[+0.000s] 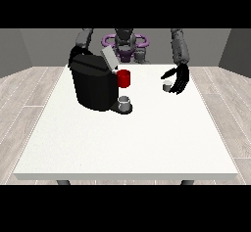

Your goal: Insert the coffee pod into the coffee machine and close the lid

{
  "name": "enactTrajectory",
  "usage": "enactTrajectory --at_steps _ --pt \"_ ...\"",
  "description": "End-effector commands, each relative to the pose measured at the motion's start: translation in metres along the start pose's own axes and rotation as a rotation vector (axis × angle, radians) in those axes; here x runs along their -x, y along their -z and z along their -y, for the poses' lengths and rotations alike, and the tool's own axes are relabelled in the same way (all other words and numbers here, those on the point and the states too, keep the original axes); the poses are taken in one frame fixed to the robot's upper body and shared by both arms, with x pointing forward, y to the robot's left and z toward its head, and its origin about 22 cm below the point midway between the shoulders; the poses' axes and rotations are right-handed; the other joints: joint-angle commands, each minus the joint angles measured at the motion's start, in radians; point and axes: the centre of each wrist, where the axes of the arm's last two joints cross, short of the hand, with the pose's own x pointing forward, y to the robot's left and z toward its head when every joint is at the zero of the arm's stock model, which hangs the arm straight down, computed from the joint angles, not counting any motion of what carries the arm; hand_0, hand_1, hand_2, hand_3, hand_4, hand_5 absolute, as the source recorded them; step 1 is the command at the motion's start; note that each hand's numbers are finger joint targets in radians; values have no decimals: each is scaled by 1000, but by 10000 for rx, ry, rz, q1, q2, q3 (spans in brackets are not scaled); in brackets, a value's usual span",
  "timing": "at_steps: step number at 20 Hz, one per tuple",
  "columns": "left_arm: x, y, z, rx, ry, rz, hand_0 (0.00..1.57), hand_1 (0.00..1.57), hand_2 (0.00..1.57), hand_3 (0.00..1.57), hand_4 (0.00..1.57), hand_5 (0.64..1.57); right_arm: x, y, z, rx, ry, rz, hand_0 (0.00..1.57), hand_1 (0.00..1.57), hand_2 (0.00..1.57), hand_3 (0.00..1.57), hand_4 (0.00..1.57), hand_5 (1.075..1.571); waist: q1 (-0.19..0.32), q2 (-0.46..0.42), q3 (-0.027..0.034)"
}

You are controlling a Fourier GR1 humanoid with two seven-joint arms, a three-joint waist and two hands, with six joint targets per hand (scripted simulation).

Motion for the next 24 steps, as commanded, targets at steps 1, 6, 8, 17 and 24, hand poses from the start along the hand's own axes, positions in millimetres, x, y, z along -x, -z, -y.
enactTrajectory --at_steps 1,6,8,17,24 --pt "3 4 1 -577 533 276 673 673 809 551 0 1571 -3 -2 -1 -241 29 112 0 0 0 0 491 1571 -253 287 -4" --pt "26 -6 6 -1393 786 461 775 775 917 692 351 1571 -10 -12 -12 -421 339 204 0 0 0 0 492 1571 -339 304 -7" --pt "11 5 6 -1363 854 418 824 824 972 737 389 1571 -18 1 1 -129 431 347 0 0 0 0 514 1571 -257 195 -4" --pt "-14 21 -11 -745 2314 281 1115 1115 1173 966 280 1571 -1 9 18 -33 557 184 0 0 0 0 424 1571 -193 119 1" --pt "-36 29 -24 -125 2094 2254 1477 1477 1470 1410 632 1571 24 -3 2 522 551 -427 0 0 0 0 505 1571 271 -400 4"
